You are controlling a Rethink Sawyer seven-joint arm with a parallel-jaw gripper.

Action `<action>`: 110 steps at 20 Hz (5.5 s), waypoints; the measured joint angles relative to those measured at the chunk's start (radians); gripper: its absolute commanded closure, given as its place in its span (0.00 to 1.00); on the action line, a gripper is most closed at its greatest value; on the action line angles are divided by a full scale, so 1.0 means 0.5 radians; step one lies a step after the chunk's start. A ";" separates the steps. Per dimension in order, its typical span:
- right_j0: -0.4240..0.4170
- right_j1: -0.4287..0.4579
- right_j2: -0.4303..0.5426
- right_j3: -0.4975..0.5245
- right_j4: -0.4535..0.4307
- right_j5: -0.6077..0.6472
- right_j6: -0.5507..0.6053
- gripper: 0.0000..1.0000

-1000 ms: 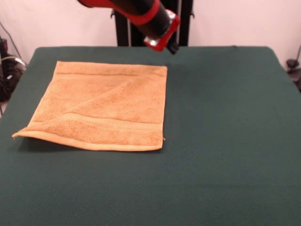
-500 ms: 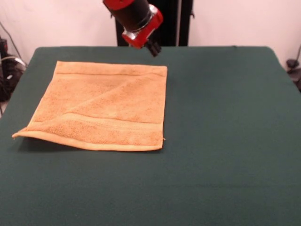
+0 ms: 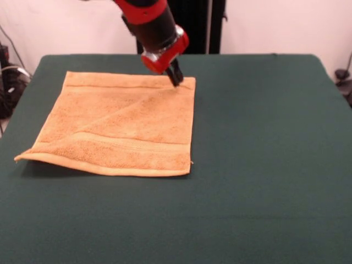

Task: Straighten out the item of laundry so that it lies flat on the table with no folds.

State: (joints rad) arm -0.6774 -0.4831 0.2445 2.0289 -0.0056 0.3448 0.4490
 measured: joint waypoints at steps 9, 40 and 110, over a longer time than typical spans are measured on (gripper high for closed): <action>0.222 0.062 -0.042 -0.116 -0.059 -0.266 0.000 1.00; 0.468 -0.089 -0.113 -0.205 -0.032 -0.485 0.000 1.00; 0.528 0.343 -0.031 -1.077 0.242 -0.204 0.000 1.00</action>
State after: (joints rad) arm -0.4135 -0.3115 0.2290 1.4905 0.1154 0.2426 0.4492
